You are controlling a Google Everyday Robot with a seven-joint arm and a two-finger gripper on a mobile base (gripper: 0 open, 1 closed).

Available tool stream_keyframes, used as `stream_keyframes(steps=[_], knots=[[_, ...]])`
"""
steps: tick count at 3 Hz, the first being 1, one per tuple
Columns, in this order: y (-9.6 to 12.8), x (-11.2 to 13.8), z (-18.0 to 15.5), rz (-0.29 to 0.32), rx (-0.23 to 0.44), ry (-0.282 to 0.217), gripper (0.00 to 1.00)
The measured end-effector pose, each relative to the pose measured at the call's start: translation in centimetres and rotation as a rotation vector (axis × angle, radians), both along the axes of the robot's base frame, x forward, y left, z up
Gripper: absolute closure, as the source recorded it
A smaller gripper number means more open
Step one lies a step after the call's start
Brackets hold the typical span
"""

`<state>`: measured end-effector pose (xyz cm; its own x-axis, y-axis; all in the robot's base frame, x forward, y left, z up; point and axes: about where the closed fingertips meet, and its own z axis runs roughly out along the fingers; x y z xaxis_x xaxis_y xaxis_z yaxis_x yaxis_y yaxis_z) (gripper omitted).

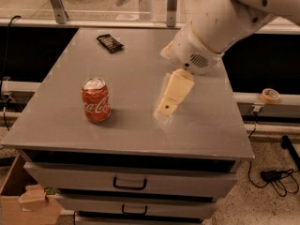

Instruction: Move coke can near 7up can

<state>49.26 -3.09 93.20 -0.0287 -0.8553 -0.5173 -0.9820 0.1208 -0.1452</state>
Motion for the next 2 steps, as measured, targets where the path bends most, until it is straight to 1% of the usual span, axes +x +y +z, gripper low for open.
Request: stream_keyframes(steps=[1,2], knots=[[4.7,2.9,-2.5,0.048,0.22,0.02,0.0],[7.1,4.9,-4.5,0.069,0.342,0.026,0.0]])
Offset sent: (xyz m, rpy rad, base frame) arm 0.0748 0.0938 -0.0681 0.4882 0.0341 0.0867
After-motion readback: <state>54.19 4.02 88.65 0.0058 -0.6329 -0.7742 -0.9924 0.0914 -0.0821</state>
